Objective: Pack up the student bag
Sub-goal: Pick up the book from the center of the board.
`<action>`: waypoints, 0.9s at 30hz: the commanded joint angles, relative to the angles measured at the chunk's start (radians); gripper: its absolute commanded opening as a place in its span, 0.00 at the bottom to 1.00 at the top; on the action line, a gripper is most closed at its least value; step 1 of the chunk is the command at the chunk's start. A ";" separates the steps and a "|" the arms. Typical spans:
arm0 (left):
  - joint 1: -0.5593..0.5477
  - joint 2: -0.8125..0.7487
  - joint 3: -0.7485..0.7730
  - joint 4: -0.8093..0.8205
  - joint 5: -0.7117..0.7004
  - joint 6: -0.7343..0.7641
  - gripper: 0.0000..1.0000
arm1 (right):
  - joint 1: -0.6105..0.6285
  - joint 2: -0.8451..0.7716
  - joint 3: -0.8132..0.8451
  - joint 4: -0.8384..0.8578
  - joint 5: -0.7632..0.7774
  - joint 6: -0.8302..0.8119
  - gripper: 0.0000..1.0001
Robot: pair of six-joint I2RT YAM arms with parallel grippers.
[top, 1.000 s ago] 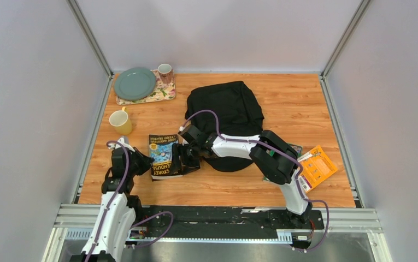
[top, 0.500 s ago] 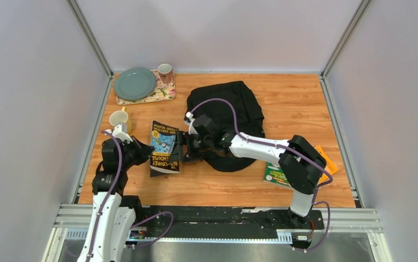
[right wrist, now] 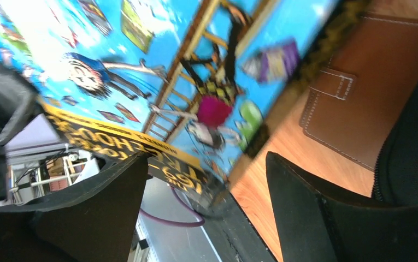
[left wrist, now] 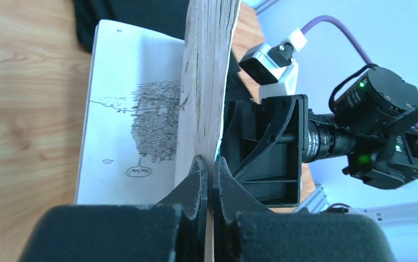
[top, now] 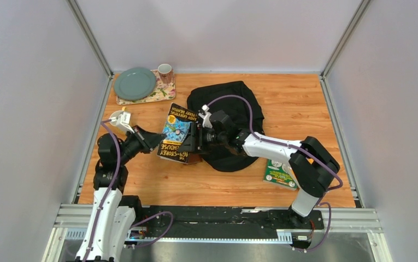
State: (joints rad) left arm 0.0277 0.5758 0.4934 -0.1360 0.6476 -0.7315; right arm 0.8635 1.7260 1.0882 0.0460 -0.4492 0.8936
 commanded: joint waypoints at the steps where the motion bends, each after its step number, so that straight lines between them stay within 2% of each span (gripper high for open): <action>1: -0.005 -0.002 -0.074 0.363 0.167 -0.195 0.00 | -0.018 -0.074 -0.042 0.213 -0.057 0.034 0.82; 6: -0.005 0.015 -0.156 0.625 0.199 -0.336 0.00 | -0.029 -0.082 -0.083 0.322 -0.081 0.076 0.83; 8: -0.005 0.027 -0.188 0.682 0.204 -0.390 0.00 | -0.032 -0.088 -0.094 0.391 -0.089 0.090 0.83; 10: -0.005 0.033 -0.210 0.722 0.202 -0.411 0.00 | -0.032 -0.097 -0.099 0.419 -0.095 0.093 0.77; 11: -0.005 0.035 -0.214 0.725 0.201 -0.411 0.00 | -0.032 -0.104 -0.102 0.423 -0.098 0.093 0.73; 12: -0.005 0.035 -0.219 0.725 0.201 -0.410 0.00 | -0.035 -0.109 -0.102 0.425 -0.097 0.088 0.60; 14: -0.005 0.030 -0.225 0.707 0.202 -0.388 0.00 | -0.037 -0.123 -0.108 0.419 -0.089 0.082 0.48; 15: -0.005 0.030 -0.223 0.678 0.204 -0.378 0.00 | -0.035 -0.135 -0.109 0.413 -0.079 0.071 0.37; 17: -0.005 0.025 -0.216 0.633 0.204 -0.329 0.02 | -0.035 -0.150 -0.111 0.391 -0.075 0.059 0.23; 18: -0.005 0.022 -0.210 0.568 0.202 -0.303 0.14 | -0.035 -0.166 -0.113 0.385 -0.072 0.054 0.07; 19: -0.005 0.019 -0.193 0.525 0.195 -0.242 0.28 | -0.035 -0.174 -0.117 0.367 -0.071 0.039 0.02; 20: -0.005 0.016 -0.184 0.482 0.185 -0.209 0.49 | -0.035 -0.183 -0.116 0.359 -0.071 0.034 0.00; 21: -0.005 0.013 -0.176 0.404 0.176 -0.178 0.65 | -0.035 -0.193 -0.119 0.351 -0.071 0.030 0.00; 22: -0.005 0.009 -0.170 0.377 0.156 -0.134 0.74 | -0.035 -0.218 -0.123 0.344 -0.069 0.024 0.00; 25: -0.005 0.016 -0.171 0.360 0.147 -0.112 0.74 | -0.035 -0.278 -0.143 0.328 -0.078 0.013 0.00; 27: -0.005 0.028 -0.179 0.422 0.156 -0.150 0.75 | -0.035 -0.299 -0.145 0.313 -0.115 -0.007 0.00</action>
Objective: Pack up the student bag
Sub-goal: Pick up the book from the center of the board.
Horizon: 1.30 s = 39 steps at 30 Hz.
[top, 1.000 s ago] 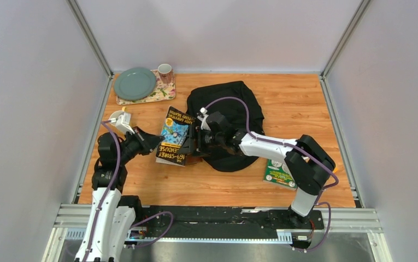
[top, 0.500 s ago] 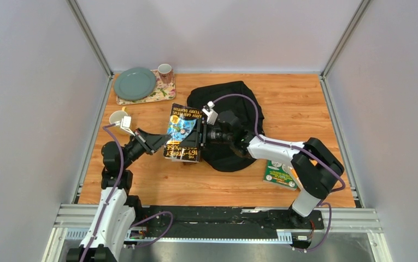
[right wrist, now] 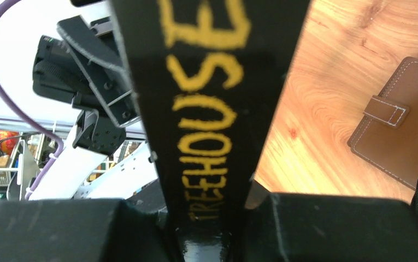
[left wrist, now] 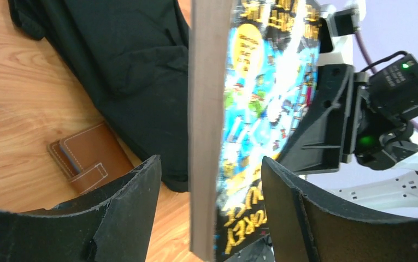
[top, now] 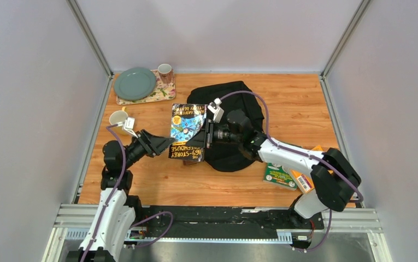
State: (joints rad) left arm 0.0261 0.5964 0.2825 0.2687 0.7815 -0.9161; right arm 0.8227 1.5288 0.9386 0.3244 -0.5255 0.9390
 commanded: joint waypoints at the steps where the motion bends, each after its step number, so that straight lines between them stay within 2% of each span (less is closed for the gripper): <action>1: -0.003 0.025 0.027 0.048 0.033 0.019 0.75 | 0.006 -0.113 0.006 0.021 -0.057 -0.057 0.00; 4: -0.003 0.074 0.029 0.191 0.064 -0.062 0.76 | 0.006 -0.147 0.002 0.001 -0.115 -0.072 0.00; 8: -0.002 0.164 0.032 0.470 0.128 -0.226 0.76 | 0.006 -0.165 0.005 -0.051 -0.175 -0.104 0.00; 9: -0.003 0.183 0.034 0.595 0.143 -0.297 0.76 | 0.006 -0.168 0.008 -0.064 -0.188 -0.123 0.00; 11: -0.006 0.238 0.047 0.709 0.174 -0.343 0.77 | 0.006 -0.171 0.009 -0.079 -0.209 -0.140 0.00; 15: -0.023 0.312 0.070 0.855 0.229 -0.424 0.77 | 0.006 -0.171 0.029 -0.113 -0.269 -0.180 0.00; 17: -0.077 0.353 0.083 0.900 0.254 -0.438 0.77 | 0.006 -0.167 0.040 -0.116 -0.291 -0.198 0.00; 21: -0.109 0.407 0.078 0.987 0.283 -0.489 0.78 | 0.004 -0.156 0.058 -0.139 -0.361 -0.229 0.00; 25: -0.114 0.454 0.035 1.096 0.280 -0.555 0.78 | 0.003 -0.141 0.071 -0.153 -0.409 -0.252 0.00; 28: -0.115 0.503 0.017 1.248 0.271 -0.647 0.78 | -0.002 -0.121 0.106 -0.232 -0.438 -0.310 0.00; 30: -0.120 0.522 0.018 1.287 0.275 -0.668 0.58 | -0.010 -0.114 0.138 -0.319 -0.427 -0.377 0.00; 31: -0.123 0.529 0.020 1.285 0.282 -0.665 0.46 | -0.017 -0.114 0.146 -0.356 -0.418 -0.393 0.00; 32: -0.124 0.533 0.020 1.285 0.283 -0.664 0.26 | -0.023 -0.116 0.147 -0.370 -0.410 -0.400 0.00; 33: -0.124 0.534 0.020 1.284 0.285 -0.662 0.17 | -0.042 -0.117 0.149 -0.390 -0.389 -0.402 0.00; 34: -0.124 0.536 0.021 1.281 0.285 -0.659 0.08 | -0.056 -0.119 0.152 -0.406 -0.372 -0.401 0.02; 35: -0.124 0.534 0.021 1.271 0.285 -0.655 0.00 | -0.066 -0.125 0.152 -0.419 -0.349 -0.401 0.12; 37: -0.124 0.517 0.020 1.239 0.277 -0.620 0.00 | -0.092 -0.137 0.152 -0.487 -0.230 -0.402 0.32; 38: -0.124 0.508 0.018 1.197 0.266 -0.606 0.00 | -0.096 -0.157 0.143 -0.501 -0.190 -0.401 0.48; 39: -0.124 0.496 0.014 1.164 0.253 -0.563 0.00 | -0.096 -0.171 0.137 -0.522 -0.104 -0.398 0.53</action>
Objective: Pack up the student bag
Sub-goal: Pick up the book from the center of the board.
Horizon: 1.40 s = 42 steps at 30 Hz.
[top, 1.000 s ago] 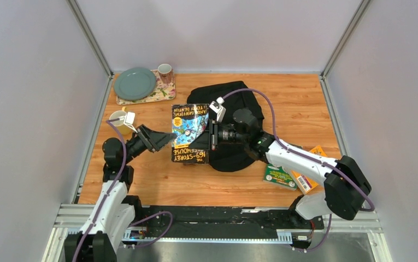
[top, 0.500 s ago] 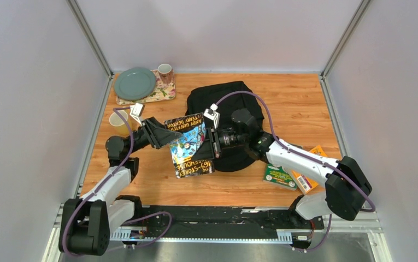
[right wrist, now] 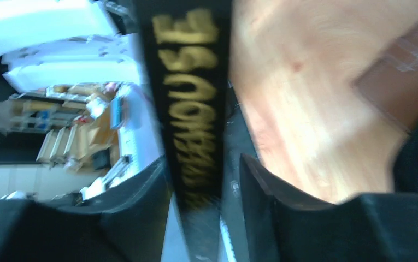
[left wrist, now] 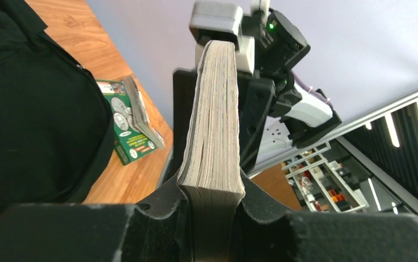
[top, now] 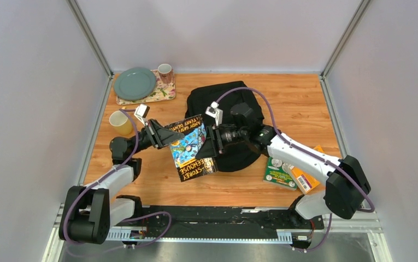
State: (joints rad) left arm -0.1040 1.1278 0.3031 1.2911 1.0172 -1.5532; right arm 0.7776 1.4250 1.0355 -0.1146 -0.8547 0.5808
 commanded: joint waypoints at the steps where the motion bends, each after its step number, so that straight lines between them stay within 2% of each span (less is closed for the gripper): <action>1: 0.006 -0.071 -0.016 0.099 -0.026 0.103 0.00 | -0.051 -0.083 0.034 -0.095 0.273 -0.021 0.58; 2: 0.006 -0.092 -0.024 0.021 -0.052 0.135 0.00 | -0.052 -0.118 0.000 -0.094 0.313 -0.006 0.68; 6: 0.006 -0.218 -0.047 -0.197 -0.251 0.330 0.00 | -0.052 -0.239 -0.138 -0.016 0.524 0.112 0.71; 8: 0.006 -0.279 -0.053 -0.261 -0.322 0.360 0.00 | -0.049 -0.318 -0.185 -0.005 0.592 0.181 0.71; 12: 0.006 -0.341 -0.094 -0.242 -0.540 0.309 0.00 | -0.044 -0.446 -0.358 0.100 0.701 0.309 0.72; 16: -0.023 -0.342 -0.122 -0.175 -0.641 0.229 0.00 | -0.015 -0.505 -0.451 0.245 0.717 0.408 0.72; 24: -0.152 -0.307 -0.124 -0.144 -0.764 0.211 0.00 | 0.034 -0.374 -0.488 0.580 0.669 0.511 0.72; 31: -0.206 -0.273 -0.144 -0.073 -0.796 0.193 0.00 | 0.037 -0.269 -0.448 0.628 0.669 0.522 0.73; 36: -0.218 -0.257 -0.162 -0.046 -0.812 0.177 0.00 | 0.038 -0.230 -0.456 0.725 0.637 0.562 0.72; 42: -0.229 -0.204 -0.190 0.068 -0.825 0.122 0.00 | 0.040 -0.172 -0.474 0.854 0.618 0.606 0.69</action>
State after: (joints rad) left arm -0.3260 0.9020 0.1184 1.1694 0.2226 -1.3632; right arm 0.8112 1.2278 0.5545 0.5800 -0.2199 1.1484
